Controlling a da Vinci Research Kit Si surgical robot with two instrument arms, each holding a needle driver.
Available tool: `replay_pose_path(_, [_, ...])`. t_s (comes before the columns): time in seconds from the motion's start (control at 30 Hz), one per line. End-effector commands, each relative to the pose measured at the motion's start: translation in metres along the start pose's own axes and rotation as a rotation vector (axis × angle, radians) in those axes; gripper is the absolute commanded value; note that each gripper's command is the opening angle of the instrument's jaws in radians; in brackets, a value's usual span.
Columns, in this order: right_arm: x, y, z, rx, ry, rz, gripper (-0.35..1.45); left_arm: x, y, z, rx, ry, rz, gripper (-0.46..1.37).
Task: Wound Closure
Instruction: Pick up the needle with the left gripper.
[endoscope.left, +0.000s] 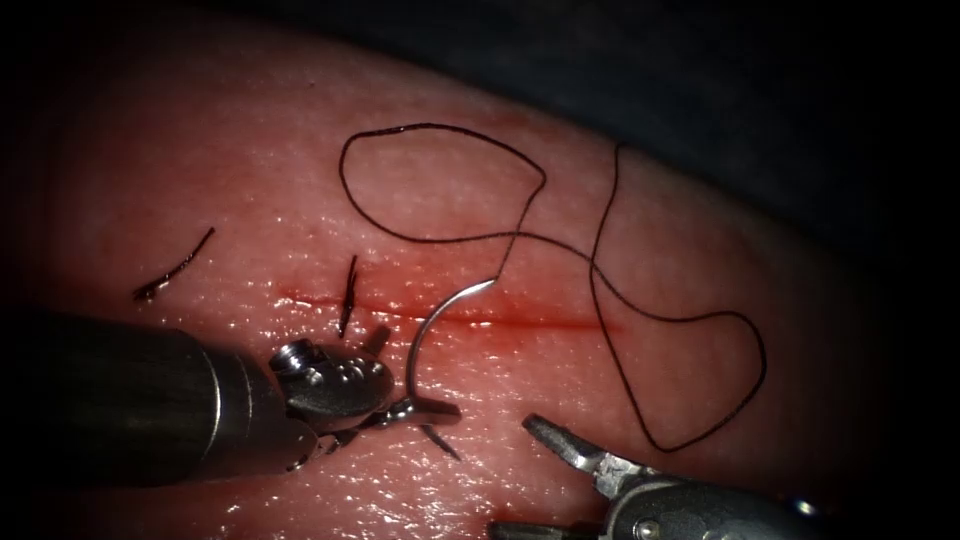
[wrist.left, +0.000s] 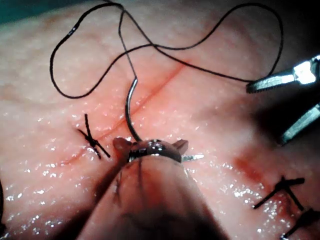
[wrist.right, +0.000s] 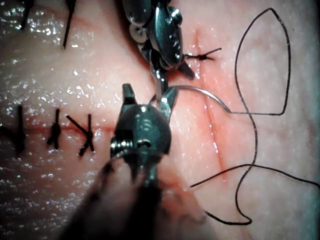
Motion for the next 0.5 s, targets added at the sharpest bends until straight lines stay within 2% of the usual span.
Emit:
replay_pose_path(0.03, [0.0000,0.0000,0.0000,0.000,0.000,0.000,0.90,-0.0002,0.0001,0.0003,-0.006,-0.003,0.000,0.85])
replay_pose_path(0.23, [0.0001,0.0000,-0.0001,0.000,0.000,0.000,0.90,-0.0013,0.0003,0.0014,-0.019,-0.006,0.003,0.71])
replay_pose_path(0.33, [0.0001,0.0000,-0.0001,0.000,0.000,0.000,0.90,-0.0017,0.0000,0.0020,-0.023,-0.008,0.009,0.58])
replay_pose_path(0.43, [0.0001,0.0000,-0.0001,0.000,0.000,0.001,0.90,-0.0019,-0.0004,0.0023,-0.022,-0.005,0.010,0.38])
replay_pose_path(0.5, [0.0001,0.0000,-0.0001,0.001,0.000,0.000,0.90,-0.0019,-0.0008,0.0026,-0.022,-0.004,0.001,0.06])
